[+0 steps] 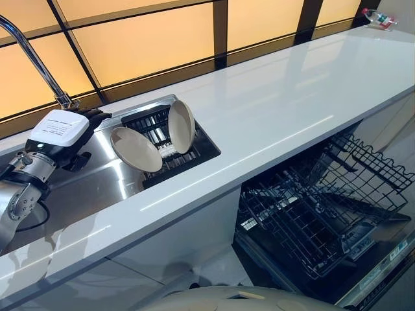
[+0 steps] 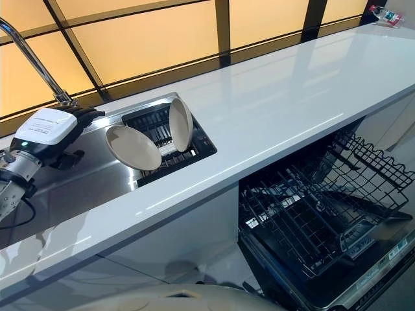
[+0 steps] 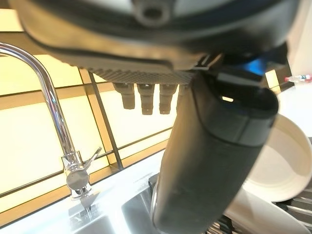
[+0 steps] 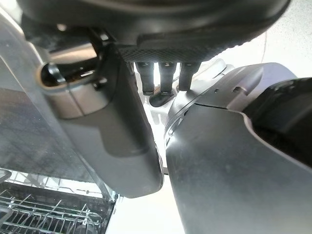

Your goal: Pick up plates and place into dishwasher.

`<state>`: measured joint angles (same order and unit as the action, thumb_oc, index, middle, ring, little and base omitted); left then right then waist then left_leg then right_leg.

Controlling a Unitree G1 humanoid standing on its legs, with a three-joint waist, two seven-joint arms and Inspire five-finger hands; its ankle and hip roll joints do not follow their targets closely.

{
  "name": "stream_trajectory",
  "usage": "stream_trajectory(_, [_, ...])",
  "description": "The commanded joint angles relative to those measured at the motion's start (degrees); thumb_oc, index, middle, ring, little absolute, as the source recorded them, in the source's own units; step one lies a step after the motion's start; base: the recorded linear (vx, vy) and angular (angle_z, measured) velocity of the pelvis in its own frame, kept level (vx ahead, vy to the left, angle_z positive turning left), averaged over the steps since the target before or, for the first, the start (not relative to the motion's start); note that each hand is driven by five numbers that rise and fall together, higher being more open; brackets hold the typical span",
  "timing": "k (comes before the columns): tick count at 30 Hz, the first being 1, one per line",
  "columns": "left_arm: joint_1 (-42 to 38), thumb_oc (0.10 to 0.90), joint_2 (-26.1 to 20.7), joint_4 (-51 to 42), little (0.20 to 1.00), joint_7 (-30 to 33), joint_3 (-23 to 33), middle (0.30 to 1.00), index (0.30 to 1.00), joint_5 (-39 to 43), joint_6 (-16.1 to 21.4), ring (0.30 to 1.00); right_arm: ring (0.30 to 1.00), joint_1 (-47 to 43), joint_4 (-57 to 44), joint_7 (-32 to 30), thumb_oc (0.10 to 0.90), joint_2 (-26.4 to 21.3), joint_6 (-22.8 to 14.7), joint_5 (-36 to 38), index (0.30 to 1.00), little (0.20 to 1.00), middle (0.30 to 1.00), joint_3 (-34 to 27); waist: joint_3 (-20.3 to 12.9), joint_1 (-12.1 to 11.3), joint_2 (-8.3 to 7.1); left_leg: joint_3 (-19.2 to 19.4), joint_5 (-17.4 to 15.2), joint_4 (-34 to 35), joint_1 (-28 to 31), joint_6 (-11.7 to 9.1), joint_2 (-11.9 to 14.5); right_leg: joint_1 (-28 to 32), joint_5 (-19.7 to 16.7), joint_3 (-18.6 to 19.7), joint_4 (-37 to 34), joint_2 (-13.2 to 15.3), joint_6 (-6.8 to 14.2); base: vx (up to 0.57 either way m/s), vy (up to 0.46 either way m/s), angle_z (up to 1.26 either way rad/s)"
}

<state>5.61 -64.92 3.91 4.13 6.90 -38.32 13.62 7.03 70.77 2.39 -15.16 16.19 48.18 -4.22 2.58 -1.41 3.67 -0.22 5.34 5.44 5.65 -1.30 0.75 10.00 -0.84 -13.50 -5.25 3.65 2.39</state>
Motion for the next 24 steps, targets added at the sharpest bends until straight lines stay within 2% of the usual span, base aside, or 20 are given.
stream_trajectory(1, [-10.9, 0.800, -6.2, 3.0, 0.900, -0.6, 4.5, 0.900, 0.900, 2.0, -1.0, 0.900, 0.900, -3.8, 0.6, 1.3, 0.800, 0.9, 1.6, 0.2, 0.900, 0.900, 0.900, -1.3, 0.9, 0.7, 0.78, 4.0, -7.5, -0.4, 3.3, 3.4, -5.5, -0.9, 0.0, 1.0, 0.3, -2.2, 1.8, 0.00, 0.000, 0.00])
stream_trajectory(14, [-19.8, 0.800, -5.1, 8.7, 0.900, 2.3, -6.3, 0.900, 0.900, -3.4, -1.8, 0.900, 0.900, -3.9, 1.1, 1.8, 0.800, 0.7, 1.5, -1.5, 0.900, 0.900, 0.900, -1.1, 0.7, 2.4, 0.43, 5.1, -7.7, -0.4, 3.4, 3.5, -5.4, -1.3, -0.4, 2.2, 0.3, -2.4, 2.0, 0.00, 0.001, 0.00])
stream_trajectory(24, [-22.7, 0.800, -3.4, 12.0, 0.900, 2.8, -11.9, 0.900, 0.900, -8.8, -4.6, 0.900, 0.900, -3.9, 0.7, 1.2, 0.800, 0.9, 2.1, -2.2, 0.900, 0.900, 0.900, -1.0, 0.8, 3.3, 0.39, 6.0, -7.9, -0.4, 3.5, 3.7, -5.5, -1.6, -0.7, 3.1, 0.3, -2.4, 2.1, 0.02, 0.013, -0.06])
